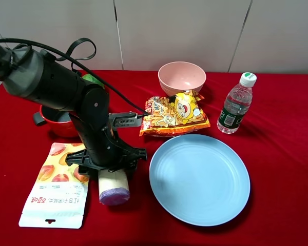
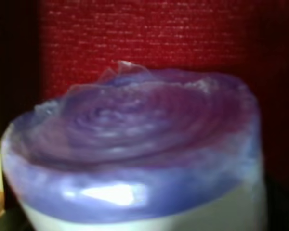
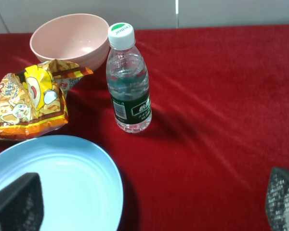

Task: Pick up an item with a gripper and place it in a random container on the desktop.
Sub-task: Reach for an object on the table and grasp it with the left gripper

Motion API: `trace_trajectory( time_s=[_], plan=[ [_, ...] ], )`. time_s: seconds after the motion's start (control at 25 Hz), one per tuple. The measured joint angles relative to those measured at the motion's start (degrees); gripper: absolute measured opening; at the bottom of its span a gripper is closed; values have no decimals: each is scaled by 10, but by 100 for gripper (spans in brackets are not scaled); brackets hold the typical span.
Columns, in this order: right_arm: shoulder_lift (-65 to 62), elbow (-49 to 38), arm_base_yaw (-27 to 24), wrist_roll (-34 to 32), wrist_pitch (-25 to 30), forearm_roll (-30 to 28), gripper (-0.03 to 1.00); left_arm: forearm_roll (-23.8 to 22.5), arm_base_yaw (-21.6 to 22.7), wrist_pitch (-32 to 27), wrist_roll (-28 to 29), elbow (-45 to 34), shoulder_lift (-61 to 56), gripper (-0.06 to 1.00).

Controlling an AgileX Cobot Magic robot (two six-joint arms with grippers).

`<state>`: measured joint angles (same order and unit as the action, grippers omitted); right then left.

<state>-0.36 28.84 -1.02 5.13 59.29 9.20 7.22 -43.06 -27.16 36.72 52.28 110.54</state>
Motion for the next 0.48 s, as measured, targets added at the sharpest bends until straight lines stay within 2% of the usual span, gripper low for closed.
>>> trace_trajectory(
  time_s=[0.12,0.48],
  plan=[
    [0,0,0,0,0,0,69,1,0,7,0,0,0,63],
    [0,0,0,0,0,0,69,3,0,14,0,0,0,62]
  ],
)
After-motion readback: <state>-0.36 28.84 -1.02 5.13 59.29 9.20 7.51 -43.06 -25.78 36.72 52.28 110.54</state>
